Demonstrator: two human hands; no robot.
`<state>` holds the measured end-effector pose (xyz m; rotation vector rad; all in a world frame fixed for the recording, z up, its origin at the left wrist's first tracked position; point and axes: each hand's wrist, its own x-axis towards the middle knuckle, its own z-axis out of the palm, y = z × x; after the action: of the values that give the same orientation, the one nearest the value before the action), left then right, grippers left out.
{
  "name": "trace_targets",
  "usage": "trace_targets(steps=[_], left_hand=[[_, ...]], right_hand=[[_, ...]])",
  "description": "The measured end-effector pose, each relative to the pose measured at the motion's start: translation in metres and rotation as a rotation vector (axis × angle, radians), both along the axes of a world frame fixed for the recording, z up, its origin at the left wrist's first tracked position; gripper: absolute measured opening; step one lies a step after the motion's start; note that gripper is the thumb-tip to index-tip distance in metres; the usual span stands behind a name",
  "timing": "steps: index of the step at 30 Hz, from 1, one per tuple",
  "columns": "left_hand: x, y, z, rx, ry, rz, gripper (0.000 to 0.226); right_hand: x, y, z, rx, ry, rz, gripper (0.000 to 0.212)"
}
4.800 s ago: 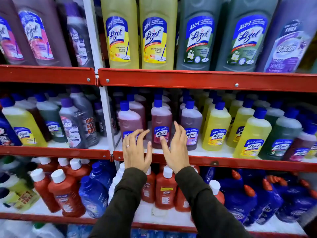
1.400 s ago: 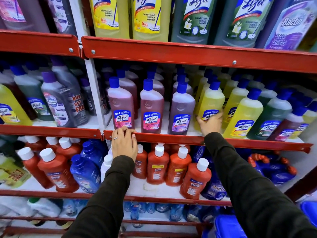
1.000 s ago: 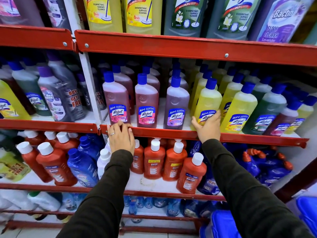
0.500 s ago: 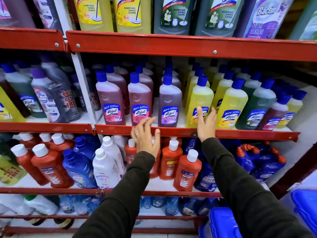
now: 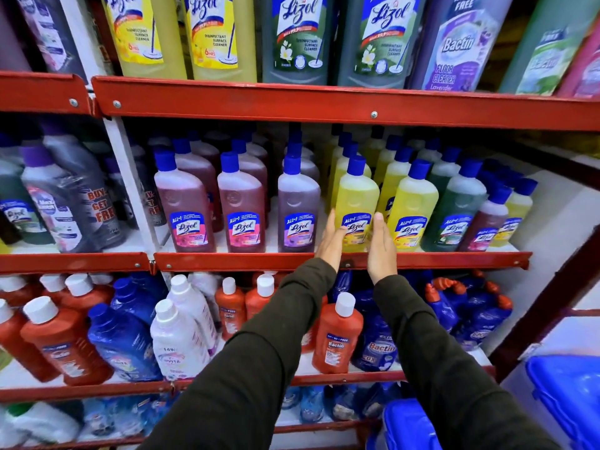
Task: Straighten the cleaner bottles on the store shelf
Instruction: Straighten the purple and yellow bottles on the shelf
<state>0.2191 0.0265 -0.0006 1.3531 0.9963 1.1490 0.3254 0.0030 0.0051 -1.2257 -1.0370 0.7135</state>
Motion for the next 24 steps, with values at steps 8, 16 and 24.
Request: trace_targets(steps=[8, 16, 24], left_hand=[[0.005, 0.007, -0.006, 0.031, 0.019, 0.012, 0.072], [-0.010, -0.024, 0.002, 0.224, -0.069, 0.192, 0.067], [-0.047, -0.033, -0.007, 0.448, -0.129, 0.568, 0.062]], right_hand=[[0.002, 0.007, -0.006, -0.034, 0.076, 0.011, 0.078], [-0.018, -0.012, -0.003, 0.077, -0.104, -0.212, 0.042], [-0.068, -0.017, -0.008, 0.215, -0.164, 0.036, 0.038]])
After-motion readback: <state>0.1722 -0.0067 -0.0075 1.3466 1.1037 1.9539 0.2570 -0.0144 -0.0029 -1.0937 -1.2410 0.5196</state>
